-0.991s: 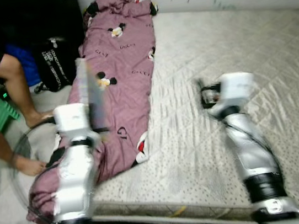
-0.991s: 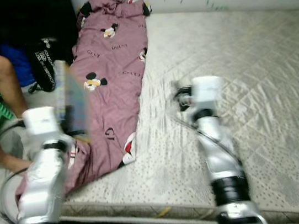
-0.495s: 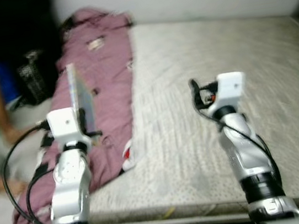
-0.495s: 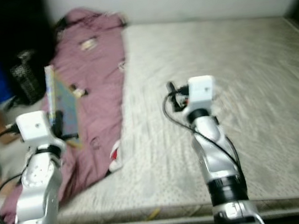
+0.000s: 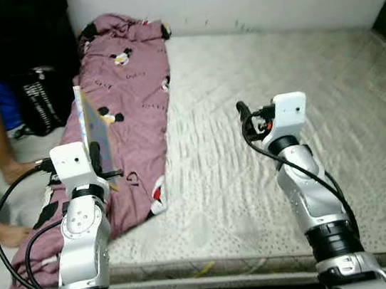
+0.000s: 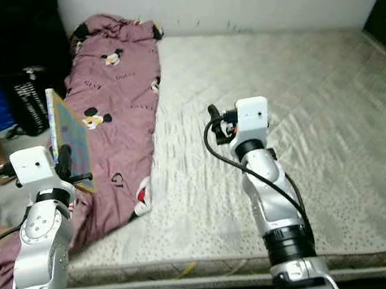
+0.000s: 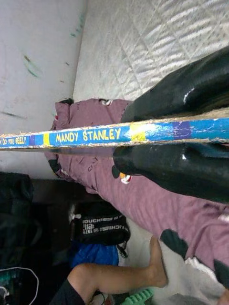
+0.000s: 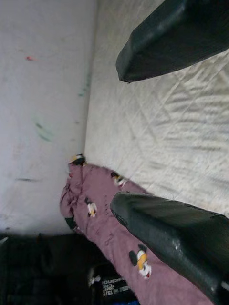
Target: Clean up the room
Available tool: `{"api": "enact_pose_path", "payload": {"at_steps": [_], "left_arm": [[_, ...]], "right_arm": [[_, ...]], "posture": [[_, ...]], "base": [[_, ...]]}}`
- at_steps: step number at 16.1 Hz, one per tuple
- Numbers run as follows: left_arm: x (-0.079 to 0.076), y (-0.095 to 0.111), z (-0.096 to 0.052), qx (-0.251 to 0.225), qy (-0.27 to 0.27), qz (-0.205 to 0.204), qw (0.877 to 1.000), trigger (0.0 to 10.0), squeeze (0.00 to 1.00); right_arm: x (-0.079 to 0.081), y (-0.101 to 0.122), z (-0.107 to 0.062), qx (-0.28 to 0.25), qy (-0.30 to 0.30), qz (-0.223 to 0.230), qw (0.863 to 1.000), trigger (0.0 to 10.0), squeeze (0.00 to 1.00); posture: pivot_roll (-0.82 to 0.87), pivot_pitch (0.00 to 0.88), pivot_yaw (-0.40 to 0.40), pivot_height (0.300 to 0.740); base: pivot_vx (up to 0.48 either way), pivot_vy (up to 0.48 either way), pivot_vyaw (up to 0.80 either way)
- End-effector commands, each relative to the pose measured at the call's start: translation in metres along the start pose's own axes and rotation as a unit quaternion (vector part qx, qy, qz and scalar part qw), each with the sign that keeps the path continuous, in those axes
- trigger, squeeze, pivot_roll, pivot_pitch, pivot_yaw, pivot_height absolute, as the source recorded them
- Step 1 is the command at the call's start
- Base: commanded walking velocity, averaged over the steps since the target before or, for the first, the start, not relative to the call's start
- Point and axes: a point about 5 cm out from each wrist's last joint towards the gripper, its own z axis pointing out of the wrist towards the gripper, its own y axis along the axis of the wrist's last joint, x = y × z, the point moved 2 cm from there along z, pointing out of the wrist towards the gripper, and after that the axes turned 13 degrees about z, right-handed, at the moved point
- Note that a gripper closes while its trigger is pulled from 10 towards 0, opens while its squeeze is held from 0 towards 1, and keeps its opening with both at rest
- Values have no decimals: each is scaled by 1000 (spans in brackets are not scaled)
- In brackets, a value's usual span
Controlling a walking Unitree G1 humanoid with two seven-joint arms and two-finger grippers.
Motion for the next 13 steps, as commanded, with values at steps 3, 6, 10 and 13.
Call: {"api": "enact_pose_path", "payload": {"at_steps": [3,6,10,13], "left_arm": [[-12,14,2,-29,-19,-9,999,10000,0],[-12,13,2,-26,-17,-12,999,10000,0],[-12,12,2,-25,-14,-15,999,10000,0],[-12,12,2,-25,-13,-17,999,10000,0]], "right_arm": [[-10,3,-1,-2,-13,-2,1000,10000,0],[-9,3,-1,-1,-12,-3,1000,10000,0],[-9,3,0,0,-9,-3,1000,10000,0],[-8,3,0,0,-8,-5,1000,10000,0]], "posture": [[-22,0,-3,740],[-22,0,-6,740],[-22,0,-9,740],[-23,0,-12,740]], "base": [[0,-411,0],[0,-396,0],[0,-363,-409],[0,-355,-279]]}}
